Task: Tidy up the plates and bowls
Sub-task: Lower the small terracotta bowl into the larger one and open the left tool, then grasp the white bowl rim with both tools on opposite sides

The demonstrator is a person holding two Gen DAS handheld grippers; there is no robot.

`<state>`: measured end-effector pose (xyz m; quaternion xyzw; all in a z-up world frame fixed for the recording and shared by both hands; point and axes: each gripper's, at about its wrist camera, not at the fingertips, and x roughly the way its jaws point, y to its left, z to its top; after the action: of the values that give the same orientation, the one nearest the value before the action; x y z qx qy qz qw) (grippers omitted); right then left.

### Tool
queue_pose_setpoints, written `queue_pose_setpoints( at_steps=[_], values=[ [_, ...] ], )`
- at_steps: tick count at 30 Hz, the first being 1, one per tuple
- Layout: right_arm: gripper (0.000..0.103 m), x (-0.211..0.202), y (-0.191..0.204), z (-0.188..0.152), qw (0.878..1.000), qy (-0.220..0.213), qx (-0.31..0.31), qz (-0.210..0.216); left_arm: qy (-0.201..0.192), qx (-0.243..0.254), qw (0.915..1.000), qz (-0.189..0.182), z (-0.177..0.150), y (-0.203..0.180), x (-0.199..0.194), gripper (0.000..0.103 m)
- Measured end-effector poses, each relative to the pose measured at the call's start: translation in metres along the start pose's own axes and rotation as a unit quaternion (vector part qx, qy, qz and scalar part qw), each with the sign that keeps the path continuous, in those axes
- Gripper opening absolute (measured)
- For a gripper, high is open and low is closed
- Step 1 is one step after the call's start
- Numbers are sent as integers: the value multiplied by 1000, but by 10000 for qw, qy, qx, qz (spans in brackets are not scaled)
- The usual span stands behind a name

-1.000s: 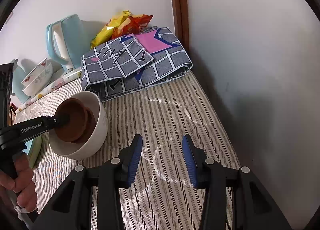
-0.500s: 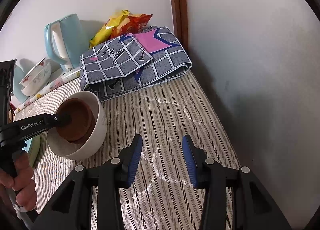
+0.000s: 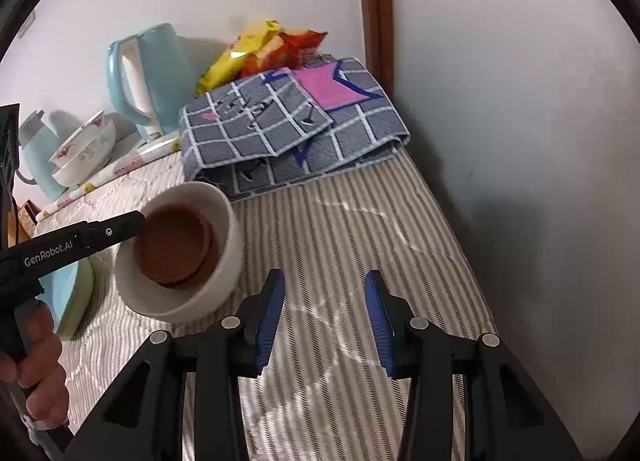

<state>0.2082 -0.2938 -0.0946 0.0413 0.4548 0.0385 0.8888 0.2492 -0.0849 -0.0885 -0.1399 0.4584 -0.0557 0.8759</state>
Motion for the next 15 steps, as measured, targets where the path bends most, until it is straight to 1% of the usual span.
queue_pose_setpoints(
  at_steps=[1, 4, 7, 11, 15],
  values=[
    [41, -1, 3, 2, 10000, -23, -22, 34, -36, 25, 10000, 64, 1, 1, -3, 29],
    [41, -1, 11, 7, 9999, -86, -53, 135, -54, -16, 9999, 88, 2, 7, -8, 29],
    [41, 0, 20, 13, 9996, -83, -80, 271, 5, -122, 9998, 177, 2, 16, -8, 29],
    [41, 4, 33, 18, 9990, 2, -178, 412, 143, -266, 9994, 139, -2, 24, -5, 29],
    [40, 12, 44, 20, 9985, 133, -257, 468, 190, -313, 9993, 123, -5, 26, -3, 29]
  ],
)
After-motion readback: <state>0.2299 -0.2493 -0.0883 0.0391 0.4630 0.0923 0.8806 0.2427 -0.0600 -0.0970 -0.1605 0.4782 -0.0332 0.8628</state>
